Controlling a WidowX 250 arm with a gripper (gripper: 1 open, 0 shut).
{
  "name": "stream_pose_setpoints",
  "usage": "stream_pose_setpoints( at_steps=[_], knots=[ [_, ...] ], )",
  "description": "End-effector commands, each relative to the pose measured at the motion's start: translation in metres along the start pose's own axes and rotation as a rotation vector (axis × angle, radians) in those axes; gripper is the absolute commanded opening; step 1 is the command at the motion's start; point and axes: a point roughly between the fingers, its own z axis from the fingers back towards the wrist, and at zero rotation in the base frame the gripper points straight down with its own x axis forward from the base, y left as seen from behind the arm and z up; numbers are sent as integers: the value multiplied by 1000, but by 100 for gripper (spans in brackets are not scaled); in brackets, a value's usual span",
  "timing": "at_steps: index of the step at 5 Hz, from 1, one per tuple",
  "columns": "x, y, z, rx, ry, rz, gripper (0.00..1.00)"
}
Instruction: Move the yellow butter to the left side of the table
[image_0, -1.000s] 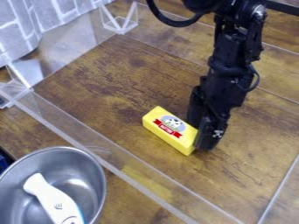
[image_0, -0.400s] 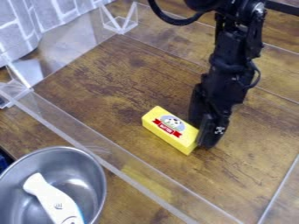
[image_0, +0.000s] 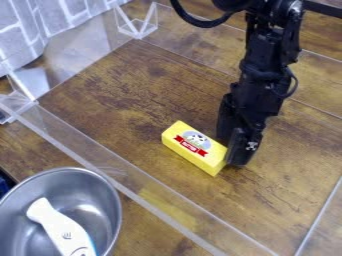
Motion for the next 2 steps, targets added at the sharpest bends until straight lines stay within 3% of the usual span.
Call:
stream_pose_setpoints(
  at_steps=[1, 2],
  knots=[
    [-8, 8, -9, -25, 12, -2, 100],
    [-8, 10, -10, -32, 16, -6, 100]
  ],
)
